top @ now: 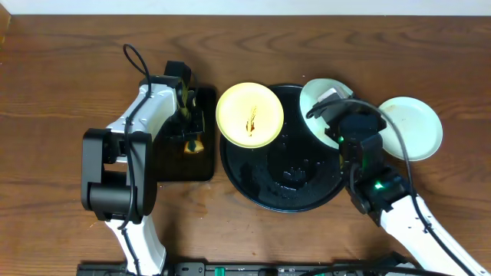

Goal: Clean dirty plates on tray and stack at the side
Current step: 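Lift the green plate with the right gripper onto the other green plate, then release the stacked plate and raise the right gripper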

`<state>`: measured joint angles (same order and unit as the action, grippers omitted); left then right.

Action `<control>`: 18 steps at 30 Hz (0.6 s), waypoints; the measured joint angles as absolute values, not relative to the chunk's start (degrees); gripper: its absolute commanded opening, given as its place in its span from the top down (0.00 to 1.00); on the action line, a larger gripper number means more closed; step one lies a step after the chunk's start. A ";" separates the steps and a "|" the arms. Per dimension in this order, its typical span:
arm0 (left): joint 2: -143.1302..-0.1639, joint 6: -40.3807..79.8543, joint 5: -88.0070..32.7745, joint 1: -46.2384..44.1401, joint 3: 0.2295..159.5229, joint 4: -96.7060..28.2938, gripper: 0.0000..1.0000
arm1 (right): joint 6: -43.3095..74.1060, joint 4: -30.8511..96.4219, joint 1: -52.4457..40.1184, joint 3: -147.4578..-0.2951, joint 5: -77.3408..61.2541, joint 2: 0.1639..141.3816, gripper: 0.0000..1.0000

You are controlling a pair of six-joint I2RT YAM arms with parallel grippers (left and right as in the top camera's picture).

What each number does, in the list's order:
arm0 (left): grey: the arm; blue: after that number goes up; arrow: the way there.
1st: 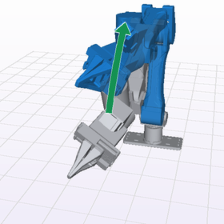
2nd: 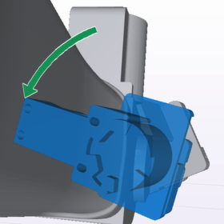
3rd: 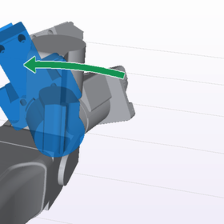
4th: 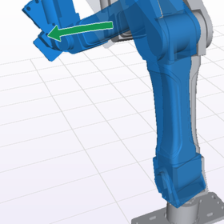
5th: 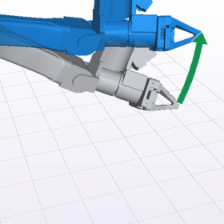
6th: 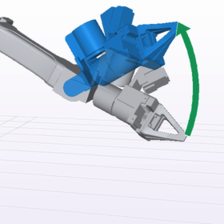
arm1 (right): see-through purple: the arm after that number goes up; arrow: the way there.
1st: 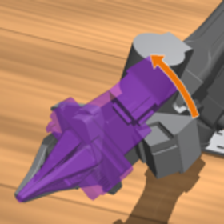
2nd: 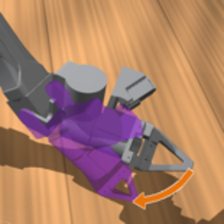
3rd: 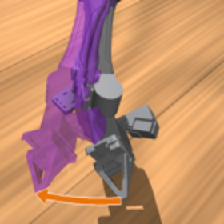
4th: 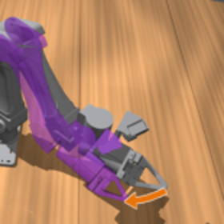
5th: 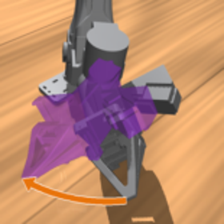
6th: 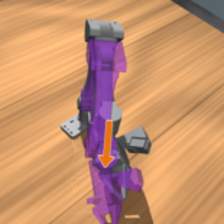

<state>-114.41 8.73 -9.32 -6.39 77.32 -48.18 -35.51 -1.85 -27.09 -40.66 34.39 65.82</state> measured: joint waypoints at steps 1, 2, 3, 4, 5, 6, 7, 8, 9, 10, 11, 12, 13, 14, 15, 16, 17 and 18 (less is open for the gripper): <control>-114.43 8.73 -9.32 -6.39 77.32 -48.18 0.91 | -32.42 -1.52 -26.39 -40.66 34.39 65.82 0.99; -114.43 8.73 -9.32 -6.39 77.32 -48.18 0.91 | -28.62 -0.91 -25.32 -40.69 34.41 65.82 0.99; -114.43 8.73 -9.32 -6.39 77.32 -48.18 0.91 | -24.67 -0.12 -23.88 -40.71 34.48 65.82 0.99; -114.43 8.73 -9.32 -6.39 77.32 -48.18 0.91 | -21.50 0.67 -22.72 -40.71 34.59 65.82 0.99; -114.43 8.73 -9.32 -6.39 77.32 -48.18 0.91 | -17.93 1.28 -21.17 -40.71 34.61 65.82 0.99; -114.43 8.73 -9.32 -6.39 77.32 -48.18 0.91 | -14.37 1.78 -19.33 -40.71 34.57 65.82 0.99; -114.43 8.73 -9.32 -6.39 77.32 -48.18 0.91 | -11.75 1.93 -17.65 -40.71 34.61 65.82 0.99; -114.43 8.73 -9.32 -6.39 77.32 -48.18 0.91 | -9.10 1.89 -15.84 -40.71 34.72 65.82 0.99; -114.43 8.73 -9.34 -6.39 77.32 -48.18 0.91 | -7.16 1.83 -14.39 -40.71 34.72 65.82 0.99; -114.43 8.73 -9.32 -6.39 77.32 -48.18 0.91 | -5.48 1.87 -12.75 -40.71 34.61 65.82 0.99; -114.43 8.73 -9.32 -6.39 77.32 -48.18 0.91 | -3.95 1.89 -11.25 -40.71 34.57 65.82 0.99; -114.43 8.73 -9.32 -6.39 77.32 -48.14 0.91 | -2.48 2.00 -9.47 -40.71 34.54 65.82 0.99; -114.43 8.73 -9.32 -6.39 77.32 -48.14 0.91 | -1.21 2.17 -7.77 -40.71 34.50 65.82 0.99; -114.43 8.73 -9.34 -6.39 77.32 -48.14 0.91 | 0.36 2.57 -5.61 -40.71 34.44 65.82 0.99; -114.43 8.73 -9.34 -6.39 77.32 -48.14 0.91 | 1.52 3.05 -3.77 -40.71 34.26 65.82 0.99; -114.43 8.73 -9.34 -6.39 77.32 -48.14 0.91 | 2.50 3.40 -2.24 -40.71 34.15 65.82 0.99; -114.43 8.73 -9.34 -6.39 77.32 -48.14 0.91 | 3.57 3.77 -0.23 -40.71 33.82 65.84 0.99; -114.43 8.73 -9.34 -6.39 77.32 -48.14 0.91 | 4.58 4.05 1.63 -40.71 33.43 65.89 0.99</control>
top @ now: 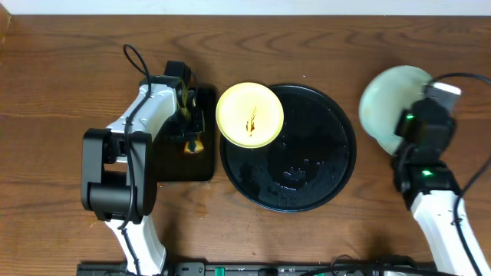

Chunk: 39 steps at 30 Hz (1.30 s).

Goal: Clean dirty plates on tray and stack at the side
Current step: 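Release the stacked plate and raise the right gripper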

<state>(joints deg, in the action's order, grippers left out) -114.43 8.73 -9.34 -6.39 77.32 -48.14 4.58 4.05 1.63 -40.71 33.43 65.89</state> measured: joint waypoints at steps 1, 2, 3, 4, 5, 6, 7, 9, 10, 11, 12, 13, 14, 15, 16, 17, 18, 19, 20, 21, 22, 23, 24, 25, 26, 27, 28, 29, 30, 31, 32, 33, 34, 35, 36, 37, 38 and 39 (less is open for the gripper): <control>-114.43 8.73 -9.34 -6.39 77.32 -48.14 0.91 | 5.85 4.47 3.86 -40.73 32.93 65.98 0.99; -114.43 8.73 -9.34 -6.39 77.32 -48.14 0.91 | 6.83 4.80 5.34 -40.73 32.64 66.15 0.99; -114.43 8.73 -9.34 -6.39 77.32 -48.14 0.91 | 7.90 5.06 7.14 -40.75 32.16 66.43 0.99; -114.43 8.73 -9.34 -6.39 77.32 -48.14 0.91 | 8.99 5.39 8.93 -40.75 31.44 66.89 0.99; -114.43 8.73 -9.34 -6.39 77.32 -48.14 0.91 | 10.04 5.76 10.57 -40.77 30.48 67.53 0.99; -114.43 8.73 -9.37 -6.39 77.32 -48.14 0.91 | 10.79 6.11 11.92 -40.77 29.63 68.20 0.99; -114.43 8.73 -9.37 -6.39 77.32 -48.14 0.91 | 11.46 6.44 13.19 -40.77 28.51 69.01 0.99; -114.43 8.73 -9.47 -6.39 77.32 -48.14 0.91 | 12.97 7.07 15.57 -40.77 26.55 71.42 0.99; -114.43 8.73 -9.52 -6.39 77.32 -48.14 0.91 | 13.52 7.27 16.25 -40.77 25.91 72.66 0.99; -114.43 8.73 -9.52 -6.39 77.32 -48.14 0.91 | 14.06 7.33 16.93 -40.77 25.28 73.91 0.99; -114.43 8.73 -9.52 -6.39 77.32 -48.14 0.91 | 14.52 7.11 17.52 -40.77 24.80 75.09 0.99; -114.43 8.75 -9.52 -6.39 77.32 -48.14 0.91 | 14.92 6.59 17.98 -40.77 24.29 76.36 0.99; -114.43 8.73 -9.54 -6.39 77.32 -48.12 0.91 | 15.18 5.93 18.20 -40.77 23.75 77.30 0.99; -114.43 8.73 -9.54 -6.39 77.32 -48.14 0.91 | 15.49 5.17 18.22 -40.77 23.40 78.13 0.99; -114.43 8.73 -9.54 -6.39 77.32 -48.14 0.91 | 15.62 4.40 18.20 -40.77 22.72 78.61 0.97; -114.43 8.75 -9.54 -6.39 77.32 -48.14 0.91 | 15.86 3.77 18.20 -40.77 22.06 78.94 0.94; -114.43 8.73 -9.54 -6.39 77.32 -48.12 0.91 | 16.12 3.22 18.20 -40.77 21.34 79.09 0.92; -114.43 8.73 -9.54 -6.39 77.32 -48.14 0.91 | 16.23 2.70 18.20 -40.77 20.45 79.13 0.92; -114.43 8.75 -9.54 -6.39 77.32 -48.14 0.91 | 16.29 2.20 18.20 -40.80 19.40 79.11 0.92; -114.43 8.73 -9.54 -6.39 77.32 -48.14 0.91 | 16.32 1.69 18.20 -40.80 17.98 79.11 0.92; -114.43 8.73 -9.54 -6.39 77.32 -48.14 0.91 | 16.32 1.30 18.20 -40.82 16.34 79.11 0.93; -114.43 8.73 -9.54 -6.39 77.32 -48.12 0.91 | 16.32 0.93 18.13 -40.82 14.57 79.09 0.93; -114.43 8.73 -9.54 -6.39 77.32 -48.14 0.91 | 16.32 0.56 18.06 -40.82 12.40 79.02 0.93; -114.43 8.73 -9.54 -6.39 77.32 -48.12 0.91 | 16.32 0.36 17.80 -40.82 10.33 78.89 0.94; -114.43 8.73 -9.54 -6.39 77.32 -48.14 0.91 | 16.25 0.36 17.41 -40.82 8.14 78.70 0.94; -114.43 8.73 -9.54 -6.39 77.32 -48.12 0.91 | 16.10 0.30 16.86 -40.82 5.52 78.48 0.95; -114.43 8.73 -9.54 -6.39 77.32 -48.12 0.91 | 15.84 0.25 15.97 -40.82 2.68 78.24 0.93; -114.43 8.73 -9.54 -6.39 77.32 -48.14 0.91 | 15.46 0.25 14.83 -40.82 -0.21 78.00 0.91; -114.43 8.73 -9.54 -6.39 77.32 -48.12 0.91 | 15.22 0.40 13.78 -40.82 -2.22 77.87 0.89; -114.43 8.73 -9.54 -6.39 77.32 -48.12 0.91 | 14.66 0.67 12.47 -40.84 -4.23 77.80 0.89; -114.43 8.73 -9.54 -6.39 77.32 -48.12 0.91 | 14.09 1.21 11.14 -40.86 -6.04 77.76 0.88; -114.43 8.73 -9.54 -6.39 77.32 -48.12 0.91 | 13.58 2.04 9.61 -40.91 -7.70 77.73 0.90; -114.43 8.73 -9.56 -6.39 77.32 -48.12 0.91 | 13.13 3.18 8.19 -41.04 -8.91 77.73 0.91; -114.43 8.73 -9.56 -6.39 77.32 -48.14 0.91 | 12.67 4.71 6.87 -41.30 -9.78 77.73 0.91; -114.43 8.73 -9.56 -6.39 77.32 -48.12 0.91 | 12.21 6.50 5.58 -41.74 -10.48 77.73 0.91; -114.43 8.73 -9.56 -6.39 77.32 -48.12 0.91 | 11.44 8.86 4.19 -42.54 -11.03 77.73 0.91; -114.43 8.73 -9.56 -6.39 77.32 -48.10 0.91 | 10.70 10.96 3.07 -43.48 -11.31 77.73 0.91; -114.43 8.73 -9.58 -6.39 77.32 -48.07 0.91 | 9.89 13.47 2.00 -44.82 -11.62 77.73 0.90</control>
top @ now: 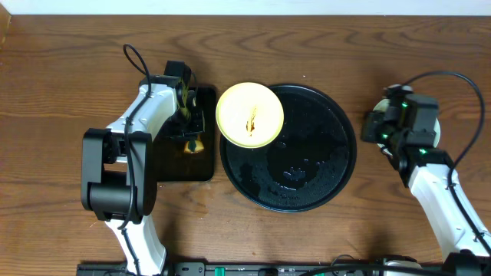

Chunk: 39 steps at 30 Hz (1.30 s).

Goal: Clean dirty plates on tray and stack at the side
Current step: 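Release the stacked plate and raise the right gripper, then grip the yellow plate rim and drag it to the round tray center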

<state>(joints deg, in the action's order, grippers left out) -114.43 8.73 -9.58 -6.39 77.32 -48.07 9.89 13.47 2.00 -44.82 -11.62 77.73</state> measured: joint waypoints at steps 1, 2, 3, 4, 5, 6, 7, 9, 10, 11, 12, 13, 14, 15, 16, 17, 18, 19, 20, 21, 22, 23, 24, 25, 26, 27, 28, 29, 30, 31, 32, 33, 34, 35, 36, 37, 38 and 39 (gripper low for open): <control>-114.43 8.73 -9.58 -6.39 77.32 -48.05 0.91 | 9.28 15.86 1.17 -46.54 -11.73 77.73 0.89; -114.43 8.73 -9.61 -6.39 77.32 -48.03 0.91 | 8.21 18.92 0.05 -49.60 -11.73 77.78 0.88; -114.43 8.73 -9.67 -6.39 77.30 -48.03 0.91 | 7.88 19.92 -0.03 -50.72 -11.75 77.80 0.87; -114.43 8.73 -9.74 -6.39 77.28 -47.99 0.91 | 7.07 23.09 -0.80 -54.00 -11.57 78.11 0.86; -114.43 8.73 -9.74 -6.39 77.28 -47.97 0.91 | 6.39 24.86 -1.26 -56.73 -11.49 78.46 0.84; -114.43 8.73 -9.76 -6.39 77.25 -47.99 0.91 | 5.78 27.18 -1.76 -59.66 -11.53 79.00 0.80; -114.43 8.73 -9.76 -6.39 77.25 -47.99 0.91 | 5.13 29.45 -2.35 -62.48 -11.55 79.64 0.76; -114.43 8.73 -9.76 -6.39 77.25 -47.97 0.91 | 3.36 35.55 -3.81 -69.06 -11.44 81.87 0.67; -114.43 8.73 -9.76 -6.39 77.25 -47.97 0.91 | 2.26 39.07 -4.58 -72.25 -11.62 83.40 0.63; -114.43 8.73 -9.76 -6.39 77.25 -47.94 0.91 | 1.85 41.25 -5.10 -74.41 -11.49 84.62 0.58; -114.43 8.73 -9.78 -6.39 77.25 -47.97 0.91 | 1.19 43.86 -5.69 -76.88 -11.53 86.28 0.51; -114.43 8.73 -9.76 -6.39 77.25 -47.97 0.91 | 0.43 46.06 -6.26 -79.37 -11.70 88.20 0.43; -114.43 8.73 -9.76 -6.39 77.25 -47.97 0.91 | -0.43 47.16 -6.83 -81.21 -11.94 90.00 0.32; -114.43 8.73 -9.76 -6.39 77.25 -47.94 0.91 | -0.60 47.33 -7.11 -82.19 -12.10 91.15 0.20; -114.43 8.73 -9.76 -6.39 77.25 -47.94 0.91 | -1.15 46.85 -7.49 -82.96 -12.67 92.47 0.09; -114.43 8.73 -9.76 -6.39 77.25 -47.97 0.91 | -1.45 46.15 -7.73 -83.20 -13.15 93.27 0.07; -114.43 8.73 -9.76 -6.39 77.25 -47.94 0.91 | -1.93 45.32 -7.92 -83.20 -13.67 93.86 0.08; -114.43 8.73 -9.76 -6.39 77.25 -47.97 0.91 | -2.00 44.21 -8.14 -83.20 -14.22 94.30 0.10; -114.43 8.73 -9.76 -6.39 77.25 -47.97 0.91 | -1.91 42.76 -8.32 -83.20 -14.92 94.67 0.16; -114.43 8.73 -9.76 -6.39 77.25 -47.94 0.91 | -1.74 41.41 -8.51 -83.24 -15.51 94.91 0.24; -114.43 8.73 -9.78 -6.39 77.25 -47.94 0.91 | -1.08 40.03 -8.73 -83.29 -16.23 95.26 0.30; -114.43 8.73 -9.76 -6.39 77.25 -47.97 0.91 | -0.56 39.00 -9.10 -83.35 -16.73 95.61 0.32; -114.43 8.73 -9.76 -6.39 77.25 -47.94 0.91 | 0.27 38.39 -9.56 -83.59 -17.19 96.16 0.32; -114.43 8.73 -9.78 -6.39 77.25 -47.94 0.91 | 0.64 37.95 -10.02 -83.66 -17.47 96.62 0.34; -114.43 8.73 -9.76 -6.39 77.25 -47.94 0.91 | 0.95 37.82 -10.66 -83.77 -17.74 97.38 0.35; -114.43 8.73 -9.76 -6.39 77.25 -47.94 0.91 | 1.19 37.82 -11.40 -83.83 -18.06 98.32 0.37; -114.43 8.73 -9.76 -6.39 77.25 -47.97 0.91 | 1.41 37.78 -12.25 -83.85 -18.31 99.57 0.39; -114.43 8.73 -9.76 -6.39 77.25 -47.94 0.91 | 1.67 37.80 -13.02 -83.88 -18.46 100.79 0.40; -114.43 8.73 -9.76 -6.39 77.25 -47.94 0.91 | 1.96 37.78 -13.82 -83.88 -18.59 102.21 0.41; -114.43 8.73 -9.78 -6.39 77.25 -47.94 0.91 | 2.37 37.80 -14.70 -83.88 -18.72 103.94 0.41; -114.43 8.73 -9.78 -6.39 77.25 -47.94 0.91 | 2.63 37.80 -15.49 -83.88 -18.81 105.56 0.42; -114.43 8.73 -9.78 -6.39 77.25 -47.94 0.91 | 3.01 37.78 -16.03 -83.88 -18.94 107.13 0.43; -114.43 8.73 -9.76 -6.39 77.25 -47.94 0.91 | 3.44 37.76 -16.60 -83.88 -19.03 108.71 0.43; -114.43 8.73 -9.78 -6.39 77.25 -47.94 0.91 | 3.97 37.65 -17.30 -83.88 -19.14 110.37 0.44; -114.43 8.73 -9.78 -6.39 77.25 -47.94 0.91 | 4.43 37.54 -17.63 -83.88 -19.33 111.74 0.44; -114.43 8.73 -9.76 -6.39 77.25 -47.94 0.91 | 4.93 37.43 -17.93 -83.88 -19.40 112.90 0.45; -114.43 8.73 -9.78 -6.39 77.25 -47.94 0.91 | 5.41 37.23 -18.13 -83.88 -19.62 113.97 0.47; -114.43 8.73 -9.78 -6.39 77.25 -47.94 0.91 | 6.02 36.91 -18.26 -83.88 -19.75 115.22 0.49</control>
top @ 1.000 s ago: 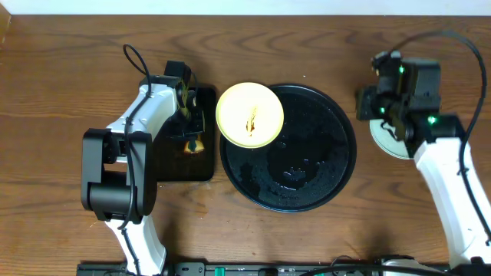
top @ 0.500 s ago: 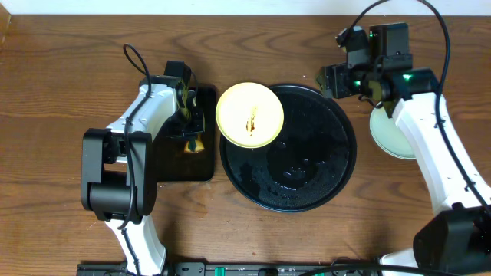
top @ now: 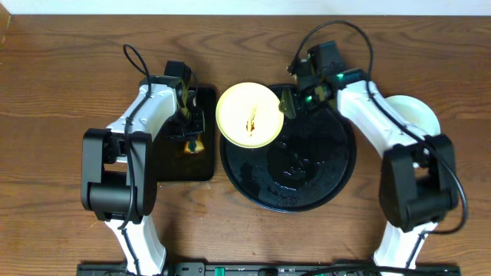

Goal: Clean dirty plates on tray and stack at the side
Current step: 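Grip the yellow plate rim and drag it to the round tray center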

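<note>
A yellow plate [top: 249, 115] with a brown smear lies on the upper left rim of the round black tray [top: 307, 176]. My right gripper [top: 288, 103] reaches across the tray and stands open at that plate's right edge. Pale green plates [top: 418, 119] lie stacked on the table to the right, partly hidden by the right arm. My left gripper [top: 192, 132] rests over a black mat [top: 173, 165], shut on a small yellow-brown sponge [top: 192, 146].
The tray's middle looks wet and shiny. The left arm's base [top: 115, 180] stands at the front left and the right arm's base [top: 414, 188] at the front right. Bare wooden table surrounds the tray and mat.
My right gripper was over the green plates at the right. It now stands at the yellow plate's right edge on the tray, and the green stack lies free. The left arm has not moved.
My right gripper first held a pale green plate at the tray's upper right while another green plate lay on the table. Then the held plate was over that second one. The gripper stayed over the stack, and now it is at the yellow plate.
</note>
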`<state>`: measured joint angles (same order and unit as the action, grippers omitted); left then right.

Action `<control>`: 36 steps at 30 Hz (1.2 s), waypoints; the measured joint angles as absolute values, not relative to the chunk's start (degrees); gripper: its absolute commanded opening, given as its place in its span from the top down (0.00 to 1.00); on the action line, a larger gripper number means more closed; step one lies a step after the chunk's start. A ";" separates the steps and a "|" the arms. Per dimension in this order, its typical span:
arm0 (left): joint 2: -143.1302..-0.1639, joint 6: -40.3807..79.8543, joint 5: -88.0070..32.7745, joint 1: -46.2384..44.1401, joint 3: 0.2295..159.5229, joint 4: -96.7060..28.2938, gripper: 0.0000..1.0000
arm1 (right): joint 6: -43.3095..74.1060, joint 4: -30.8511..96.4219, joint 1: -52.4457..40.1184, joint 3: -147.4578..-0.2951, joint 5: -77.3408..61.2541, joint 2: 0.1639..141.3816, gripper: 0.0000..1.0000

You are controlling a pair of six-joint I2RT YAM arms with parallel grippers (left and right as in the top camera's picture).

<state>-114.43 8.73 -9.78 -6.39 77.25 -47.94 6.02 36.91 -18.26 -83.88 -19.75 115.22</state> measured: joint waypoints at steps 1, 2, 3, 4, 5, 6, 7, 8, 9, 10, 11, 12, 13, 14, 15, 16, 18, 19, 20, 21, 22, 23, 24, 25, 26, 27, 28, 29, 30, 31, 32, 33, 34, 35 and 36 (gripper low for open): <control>-114.43 8.73 -9.78 -6.39 77.25 -47.94 0.91 | 6.11 36.84 -18.31 -83.88 -19.84 115.57 0.50; -114.43 8.73 -9.76 -6.39 77.25 -47.94 0.91 | 6.61 36.73 -18.41 -83.88 -19.84 116.09 0.51; -114.43 8.73 -9.78 -6.39 77.25 -47.94 0.91 | 6.98 36.56 -18.48 -83.88 -19.88 116.51 0.53; -114.43 8.73 -9.78 -6.39 77.25 -47.94 0.91 | 7.29 36.49 -18.50 -83.88 -19.97 116.84 0.56; -114.43 8.73 -9.78 -6.39 77.25 -47.94 0.91 | 7.46 36.45 -18.52 -83.88 -20.01 117.05 0.57; -114.43 8.73 -9.78 -6.39 77.25 -47.94 0.91 | 7.81 36.45 -18.61 -83.88 -20.08 117.32 0.58; -114.43 8.73 -9.78 -6.39 77.25 -47.94 0.91 | 8.32 36.40 -18.68 -83.88 -20.14 117.62 0.59; -114.43 8.73 -9.78 -6.39 77.25 -47.94 0.91 | 8.86 36.40 -18.74 -83.88 -20.16 117.97 0.59; -114.43 8.73 -9.78 -6.39 77.25 -47.94 0.91 | 9.47 36.38 -18.83 -83.88 -20.18 118.34 0.60; -114.43 8.73 -9.78 -6.39 77.25 -47.94 0.91 | 10.00 36.36 -18.92 -83.88 -20.21 118.67 0.60; -114.43 8.73 -9.78 -6.39 77.25 -47.94 0.91 | 10.44 36.40 -19.00 -83.88 -20.21 119.11 0.61; -114.43 8.73 -9.78 -6.39 77.25 -47.94 0.91 | 10.72 36.38 -19.07 -83.88 -20.21 119.44 0.62; -114.43 8.73 -9.78 -6.39 77.25 -47.94 0.91 | 11.09 36.40 -19.18 -83.88 -20.21 119.81 0.64; -114.43 8.73 -9.78 -6.39 77.25 -47.94 0.91 | 11.31 36.47 -19.27 -83.88 -20.21 120.14 0.65; -114.43 8.73 -9.78 -6.39 77.25 -47.94 0.91 | 11.55 36.51 -19.44 -83.88 -20.18 120.51 0.68; -114.43 8.73 -9.78 -6.39 77.25 -47.94 0.91 | 11.75 36.56 -19.64 -83.88 -20.21 120.92 0.75; -114.43 8.73 -9.78 -6.39 77.25 -47.94 0.91 | 12.08 36.56 -20.25 -83.88 -20.21 121.64 0.86; -114.43 8.73 -9.78 -6.39 77.25 -47.94 0.91 | 12.27 36.56 -20.47 -83.88 -20.40 121.91 0.91; -114.43 8.73 -9.78 -6.39 77.25 -47.94 0.91 | 12.60 36.53 -20.69 -83.90 -20.47 121.99 0.93; -114.43 8.73 -9.78 -6.39 77.25 -47.94 0.91 | 12.80 36.58 -20.78 -83.90 -20.60 121.99 0.96; -114.43 8.73 -9.80 -6.39 77.25 -47.94 0.91 | 13.06 36.53 -20.84 -83.90 -20.73 121.99 0.99; -114.43 8.73 -9.80 -6.39 77.25 -47.94 0.91 | 13.13 36.51 -20.88 -83.92 -20.86 121.99 0.99; -114.43 8.73 -9.80 -6.39 77.25 -47.94 0.91 | 13.17 36.60 -20.86 -83.92 -21.04 121.99 0.99; -114.43 8.73 -9.80 -6.39 77.25 -47.94 0.91 | 13.15 37.08 -20.86 -83.92 -21.02 121.99 0.99; -114.43 8.73 -9.80 -6.39 77.25 -47.94 0.91 | 13.21 37.47 -20.86 -83.92 -21.06 121.99 0.99; -114.43 8.73 -9.80 -6.39 77.25 -47.94 0.91 | 13.21 37.65 -20.84 -83.92 -21.10 121.99 0.99; -114.43 8.73 -9.82 -6.39 77.25 -47.94 0.91 | 13.19 37.76 -20.73 -83.96 -21.15 121.99 0.99; -114.43 8.73 -9.85 -6.39 77.25 -47.94 0.91 | 13.21 37.95 -20.67 -83.96 -21.17 121.99 0.99; -114.43 8.73 -9.87 -6.39 77.25 -47.94 0.91 | 13.21 38.30 -20.53 -83.96 -21.19 121.99 0.99; -114.43 8.73 -9.91 -6.39 77.25 -47.94 0.91 | 13.23 38.81 -20.36 -83.96 -21.12 121.99 0.99; -114.43 8.73 -9.91 -6.39 77.25 -47.94 0.91 | 13.26 39.51 -20.12 -83.99 -20.91 121.99 0.99; -114.43 8.73 -9.91 -6.39 77.25 -47.94 0.91 | 13.30 40.23 -19.99 -84.05 -20.69 121.99 0.99; -114.43 8.73 -9.93 -6.39 77.25 -47.94 0.91 | 13.32 41.06 -19.68 -84.20 -20.27 121.95 0.99; -114.43 8.73 -9.93 -6.39 77.25 -47.94 0.91 | 13.39 42.11 -19.49 -84.33 -19.38 121.75 0.99; -114.43 8.73 -9.93 -6.39 77.25 -47.94 0.91 | 13.39 43.07 -19.27 -84.36 -18.31 121.45 0.99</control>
